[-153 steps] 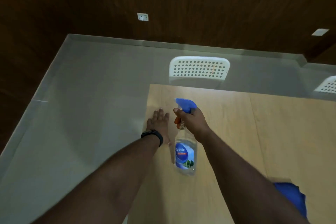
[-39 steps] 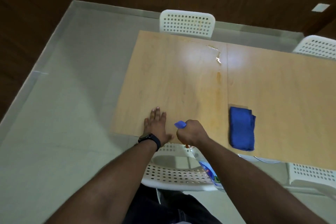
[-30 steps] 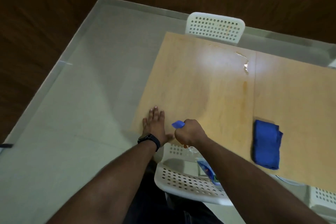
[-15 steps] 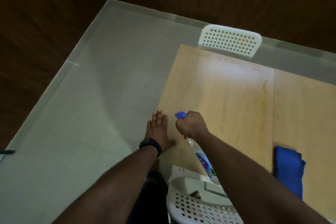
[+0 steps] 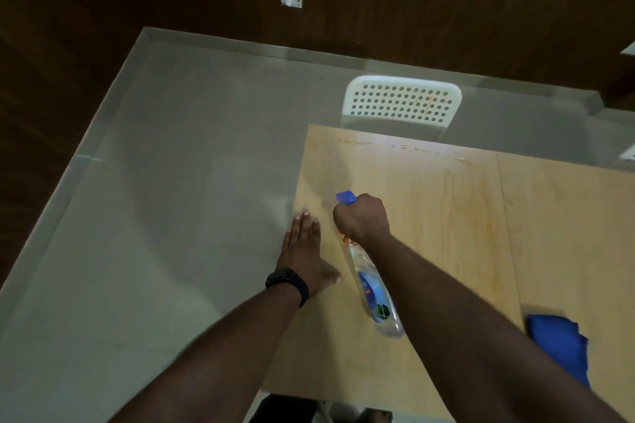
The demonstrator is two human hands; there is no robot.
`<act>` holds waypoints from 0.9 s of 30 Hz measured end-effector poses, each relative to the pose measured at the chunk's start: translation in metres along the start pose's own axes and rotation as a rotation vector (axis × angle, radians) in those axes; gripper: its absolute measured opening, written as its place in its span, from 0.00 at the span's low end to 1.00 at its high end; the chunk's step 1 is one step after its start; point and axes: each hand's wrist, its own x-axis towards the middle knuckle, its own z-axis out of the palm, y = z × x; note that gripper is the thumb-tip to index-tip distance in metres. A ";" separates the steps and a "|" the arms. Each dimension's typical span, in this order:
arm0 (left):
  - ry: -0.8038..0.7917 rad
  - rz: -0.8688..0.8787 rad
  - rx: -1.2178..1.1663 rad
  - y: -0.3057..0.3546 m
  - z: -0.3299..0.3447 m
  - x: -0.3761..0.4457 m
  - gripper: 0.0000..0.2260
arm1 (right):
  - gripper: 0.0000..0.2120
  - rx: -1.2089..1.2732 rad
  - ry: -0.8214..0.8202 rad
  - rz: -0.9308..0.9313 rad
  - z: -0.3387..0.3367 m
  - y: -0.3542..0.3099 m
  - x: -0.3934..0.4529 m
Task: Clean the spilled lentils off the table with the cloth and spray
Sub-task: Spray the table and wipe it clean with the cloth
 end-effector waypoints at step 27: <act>-0.032 0.102 0.055 0.080 0.015 0.019 0.61 | 0.14 0.133 0.025 0.230 -0.080 0.087 -0.003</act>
